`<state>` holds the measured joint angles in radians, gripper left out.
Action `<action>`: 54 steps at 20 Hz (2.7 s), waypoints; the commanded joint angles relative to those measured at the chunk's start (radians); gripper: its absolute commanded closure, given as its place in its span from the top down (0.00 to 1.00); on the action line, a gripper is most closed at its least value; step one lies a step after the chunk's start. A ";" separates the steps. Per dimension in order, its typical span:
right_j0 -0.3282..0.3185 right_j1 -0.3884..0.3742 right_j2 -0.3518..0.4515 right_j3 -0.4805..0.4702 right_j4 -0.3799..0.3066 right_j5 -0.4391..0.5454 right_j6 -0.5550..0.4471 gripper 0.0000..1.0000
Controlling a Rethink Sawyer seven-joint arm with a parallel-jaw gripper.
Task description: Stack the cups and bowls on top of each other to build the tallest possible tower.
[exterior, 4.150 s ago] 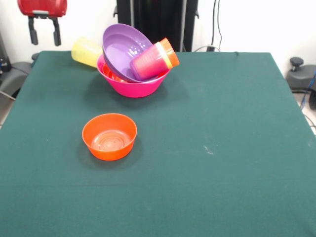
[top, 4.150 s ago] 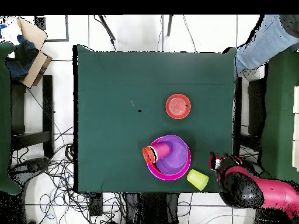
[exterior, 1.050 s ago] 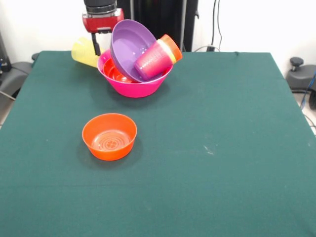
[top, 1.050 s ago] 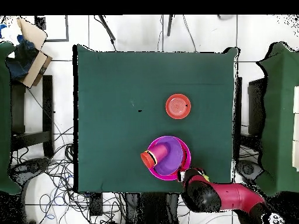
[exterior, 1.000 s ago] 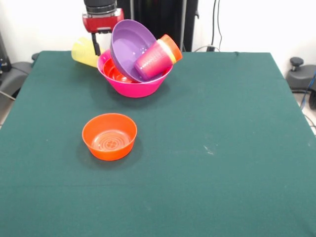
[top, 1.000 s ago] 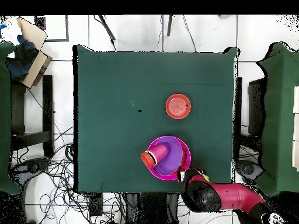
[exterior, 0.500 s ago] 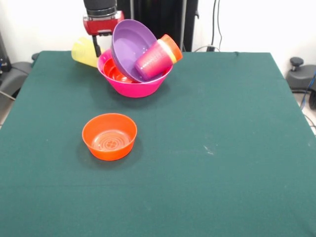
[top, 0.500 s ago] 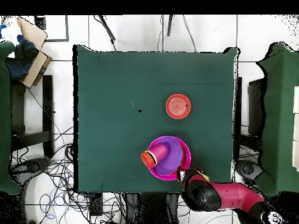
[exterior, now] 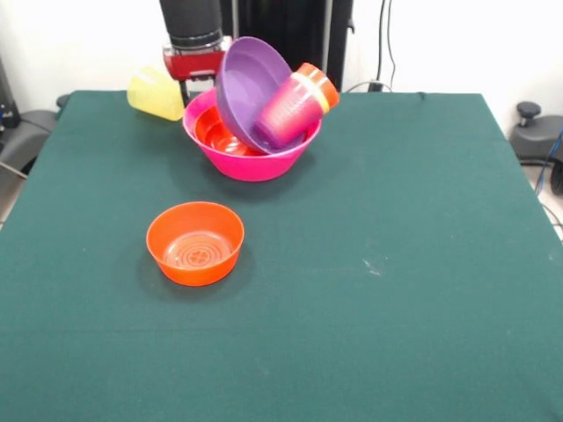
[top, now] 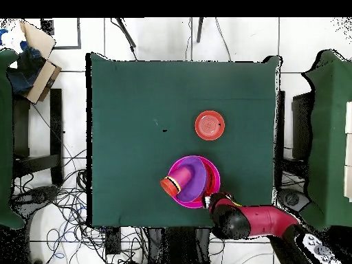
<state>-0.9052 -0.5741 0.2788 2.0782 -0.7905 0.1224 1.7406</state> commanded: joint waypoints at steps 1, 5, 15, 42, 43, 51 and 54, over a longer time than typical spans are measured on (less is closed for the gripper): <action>0.163 0.058 0.027 -0.150 0.088 -0.018 0.163 1.00; 0.235 0.079 0.006 -0.177 0.140 -0.039 0.186 1.00; 0.306 0.142 0.005 -0.213 0.222 -0.092 0.193 1.00; -0.256 -0.166 0.376 -0.164 0.126 0.418 -0.253 1.00; -0.253 -0.157 0.378 -0.170 0.119 0.421 -0.246 1.00; -0.299 -0.059 0.368 -0.187 0.037 0.367 -0.229 1.00; -0.357 0.020 0.365 -0.207 -0.024 0.316 -0.246 1.00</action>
<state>-1.2197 -0.6981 0.6019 1.9332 -0.6719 0.4461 1.7671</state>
